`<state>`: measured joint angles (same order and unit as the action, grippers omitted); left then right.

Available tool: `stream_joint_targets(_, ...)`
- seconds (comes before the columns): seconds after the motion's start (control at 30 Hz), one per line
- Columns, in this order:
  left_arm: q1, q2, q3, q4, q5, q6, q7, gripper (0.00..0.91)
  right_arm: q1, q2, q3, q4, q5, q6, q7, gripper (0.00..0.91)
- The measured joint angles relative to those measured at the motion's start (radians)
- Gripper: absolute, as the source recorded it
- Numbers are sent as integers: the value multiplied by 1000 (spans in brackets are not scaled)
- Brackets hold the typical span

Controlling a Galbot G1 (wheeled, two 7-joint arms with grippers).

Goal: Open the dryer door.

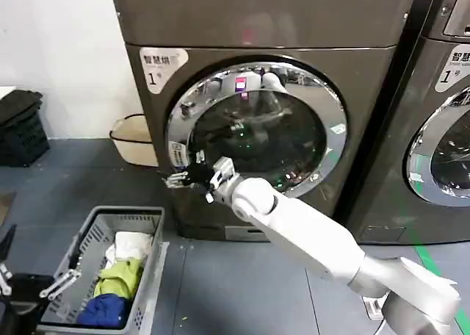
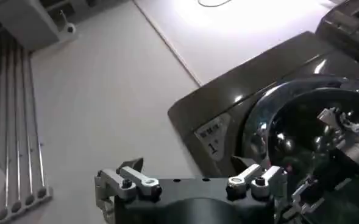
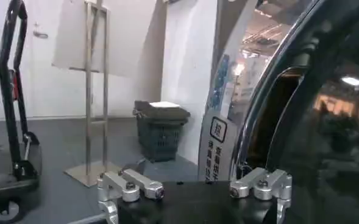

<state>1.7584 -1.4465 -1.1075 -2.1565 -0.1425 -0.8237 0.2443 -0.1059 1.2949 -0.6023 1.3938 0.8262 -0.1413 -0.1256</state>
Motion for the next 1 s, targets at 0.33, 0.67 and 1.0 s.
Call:
stream_joint_targets(0.33,-78,43,29,41,48,0,7,907,-2,-88,-9,105,49,-1,-84,907)
stream_joint_targets(0.67,-177,173,75,70,86,220,-57,907,6,-182,-31,189,70,11,-167,907)
stream_joint_targets(1.0,-268,337,176,121,132,465,-116,907,-9,-272,-29,274,88,31,-251,907)
